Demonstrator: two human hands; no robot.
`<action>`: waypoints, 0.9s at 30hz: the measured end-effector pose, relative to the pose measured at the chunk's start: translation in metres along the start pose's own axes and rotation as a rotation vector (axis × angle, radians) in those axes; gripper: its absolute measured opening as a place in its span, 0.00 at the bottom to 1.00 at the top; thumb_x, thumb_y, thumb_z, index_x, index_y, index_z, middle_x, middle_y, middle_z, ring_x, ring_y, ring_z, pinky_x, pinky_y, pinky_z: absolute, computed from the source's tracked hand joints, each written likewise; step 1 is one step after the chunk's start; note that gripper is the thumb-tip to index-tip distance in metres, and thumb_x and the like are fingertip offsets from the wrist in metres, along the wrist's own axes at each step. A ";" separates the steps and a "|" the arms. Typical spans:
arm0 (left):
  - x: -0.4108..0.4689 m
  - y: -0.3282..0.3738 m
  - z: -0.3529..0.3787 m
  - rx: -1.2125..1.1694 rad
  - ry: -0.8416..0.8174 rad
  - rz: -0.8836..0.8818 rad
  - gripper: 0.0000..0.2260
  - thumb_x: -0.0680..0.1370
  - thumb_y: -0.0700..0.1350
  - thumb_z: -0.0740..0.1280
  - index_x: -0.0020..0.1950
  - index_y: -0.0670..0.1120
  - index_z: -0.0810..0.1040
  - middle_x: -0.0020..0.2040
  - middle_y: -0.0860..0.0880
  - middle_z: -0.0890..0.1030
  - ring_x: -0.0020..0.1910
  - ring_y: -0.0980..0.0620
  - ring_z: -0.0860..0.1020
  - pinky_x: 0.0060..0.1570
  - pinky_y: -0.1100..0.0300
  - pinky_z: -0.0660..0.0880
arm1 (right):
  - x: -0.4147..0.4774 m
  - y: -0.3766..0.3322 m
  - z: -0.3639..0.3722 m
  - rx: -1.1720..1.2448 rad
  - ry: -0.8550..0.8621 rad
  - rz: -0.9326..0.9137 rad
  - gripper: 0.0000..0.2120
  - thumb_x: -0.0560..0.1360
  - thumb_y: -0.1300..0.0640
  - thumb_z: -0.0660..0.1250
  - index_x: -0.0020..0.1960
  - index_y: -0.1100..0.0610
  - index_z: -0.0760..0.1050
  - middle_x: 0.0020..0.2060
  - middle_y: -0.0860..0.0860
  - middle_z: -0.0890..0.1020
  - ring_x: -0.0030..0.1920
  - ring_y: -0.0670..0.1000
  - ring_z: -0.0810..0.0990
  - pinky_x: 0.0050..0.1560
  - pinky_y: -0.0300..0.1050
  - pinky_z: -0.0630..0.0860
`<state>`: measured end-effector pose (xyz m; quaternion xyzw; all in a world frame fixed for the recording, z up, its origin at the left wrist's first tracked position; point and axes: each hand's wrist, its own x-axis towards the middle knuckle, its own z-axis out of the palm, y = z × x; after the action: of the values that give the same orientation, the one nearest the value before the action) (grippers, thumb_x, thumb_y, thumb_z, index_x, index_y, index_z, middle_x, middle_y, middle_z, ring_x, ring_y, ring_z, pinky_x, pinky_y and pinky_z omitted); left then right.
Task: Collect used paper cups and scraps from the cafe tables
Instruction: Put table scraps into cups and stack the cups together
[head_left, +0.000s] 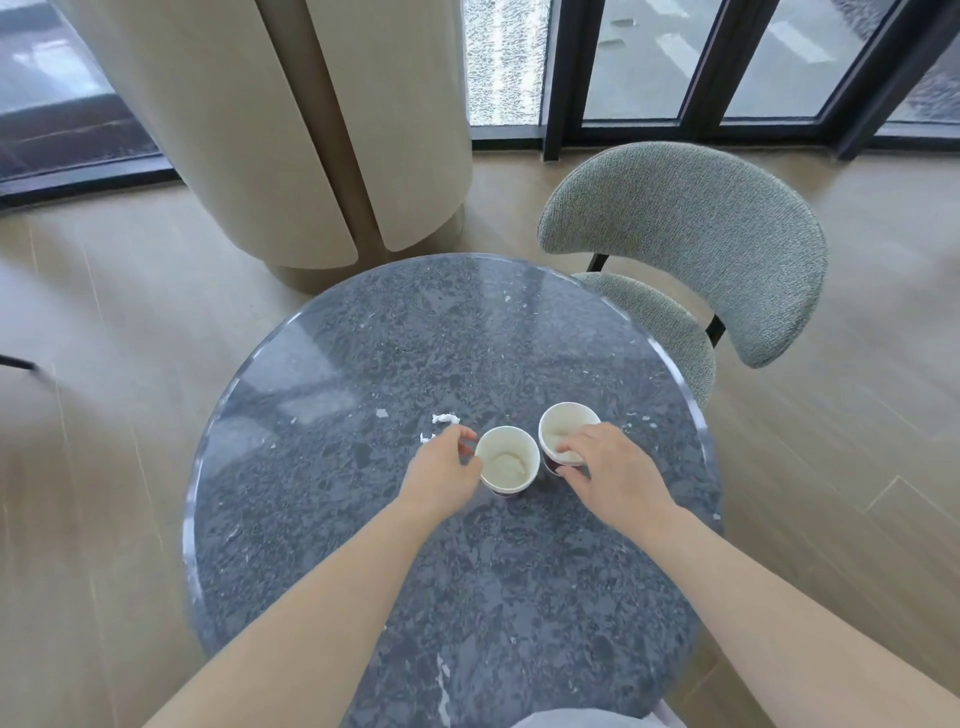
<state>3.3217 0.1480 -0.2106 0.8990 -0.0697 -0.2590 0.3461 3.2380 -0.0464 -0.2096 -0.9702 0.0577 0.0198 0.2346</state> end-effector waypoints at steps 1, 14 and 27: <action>0.001 -0.003 -0.004 0.010 0.018 0.019 0.12 0.76 0.42 0.62 0.59 0.47 0.73 0.49 0.53 0.76 0.47 0.52 0.74 0.47 0.61 0.68 | 0.002 -0.004 -0.002 -0.008 0.020 -0.010 0.10 0.72 0.55 0.68 0.53 0.55 0.77 0.52 0.49 0.79 0.57 0.52 0.72 0.52 0.46 0.73; 0.032 -0.037 -0.049 0.156 0.039 -0.021 0.13 0.76 0.44 0.62 0.60 0.49 0.72 0.54 0.53 0.74 0.42 0.51 0.74 0.40 0.58 0.73 | 0.066 -0.066 0.012 0.081 -0.036 -0.117 0.09 0.75 0.55 0.64 0.54 0.55 0.76 0.51 0.50 0.79 0.55 0.53 0.73 0.55 0.45 0.69; 0.075 -0.054 -0.029 0.326 -0.083 0.059 0.24 0.72 0.44 0.68 0.67 0.52 0.66 0.65 0.50 0.67 0.59 0.48 0.70 0.49 0.50 0.75 | 0.143 -0.050 0.028 0.005 -0.172 -0.084 0.09 0.75 0.56 0.64 0.54 0.56 0.76 0.50 0.53 0.79 0.54 0.55 0.74 0.56 0.51 0.71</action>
<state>3.3977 0.1825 -0.2588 0.9293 -0.1515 -0.2711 0.1998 3.3860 -0.0045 -0.2211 -0.9658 -0.0035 0.0930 0.2418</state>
